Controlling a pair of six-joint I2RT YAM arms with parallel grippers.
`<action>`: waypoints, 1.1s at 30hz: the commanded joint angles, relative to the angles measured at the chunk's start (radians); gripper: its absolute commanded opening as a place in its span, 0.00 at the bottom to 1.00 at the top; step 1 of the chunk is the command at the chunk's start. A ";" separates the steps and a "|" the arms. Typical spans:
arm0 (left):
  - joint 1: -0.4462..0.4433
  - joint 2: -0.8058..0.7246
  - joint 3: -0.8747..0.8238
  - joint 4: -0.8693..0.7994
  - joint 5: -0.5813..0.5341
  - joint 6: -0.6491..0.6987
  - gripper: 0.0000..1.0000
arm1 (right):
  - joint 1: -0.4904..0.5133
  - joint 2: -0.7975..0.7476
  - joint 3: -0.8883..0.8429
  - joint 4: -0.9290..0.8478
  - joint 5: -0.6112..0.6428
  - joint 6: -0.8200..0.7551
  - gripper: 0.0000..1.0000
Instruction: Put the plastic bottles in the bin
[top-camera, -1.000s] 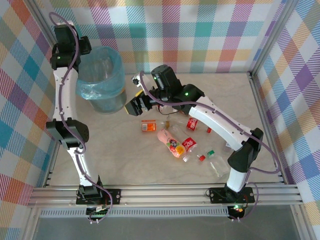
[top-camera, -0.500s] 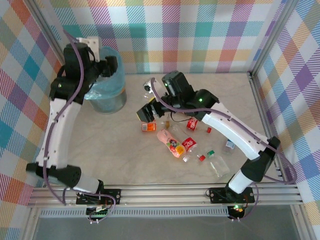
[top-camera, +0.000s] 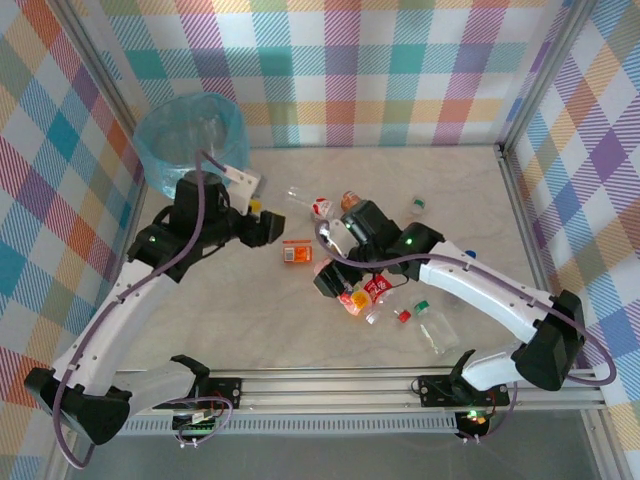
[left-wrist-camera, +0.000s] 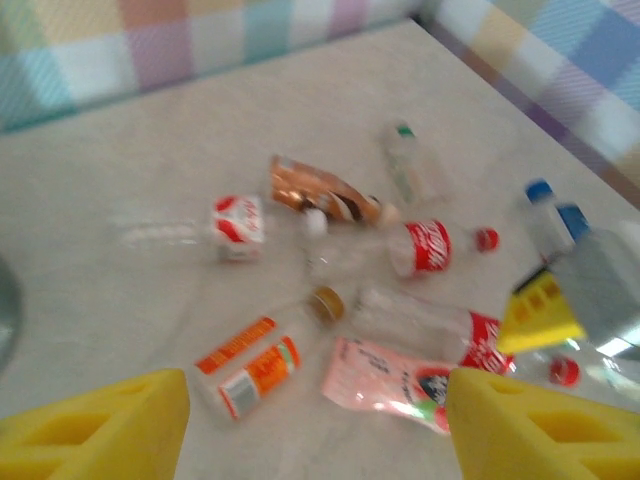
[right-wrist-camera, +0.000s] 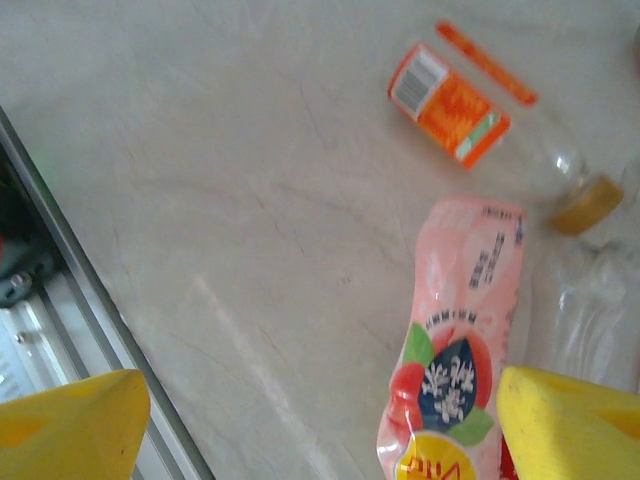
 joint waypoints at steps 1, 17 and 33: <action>-0.030 -0.015 -0.044 0.059 0.117 0.052 0.70 | 0.006 -0.027 -0.058 0.028 0.004 0.010 0.90; -0.075 0.049 -0.140 0.068 0.165 0.197 0.73 | 0.003 0.089 -0.181 0.049 0.135 0.098 0.91; -0.074 0.054 -0.155 0.112 -0.057 0.126 0.73 | 0.001 0.258 -0.114 0.038 0.173 0.172 0.91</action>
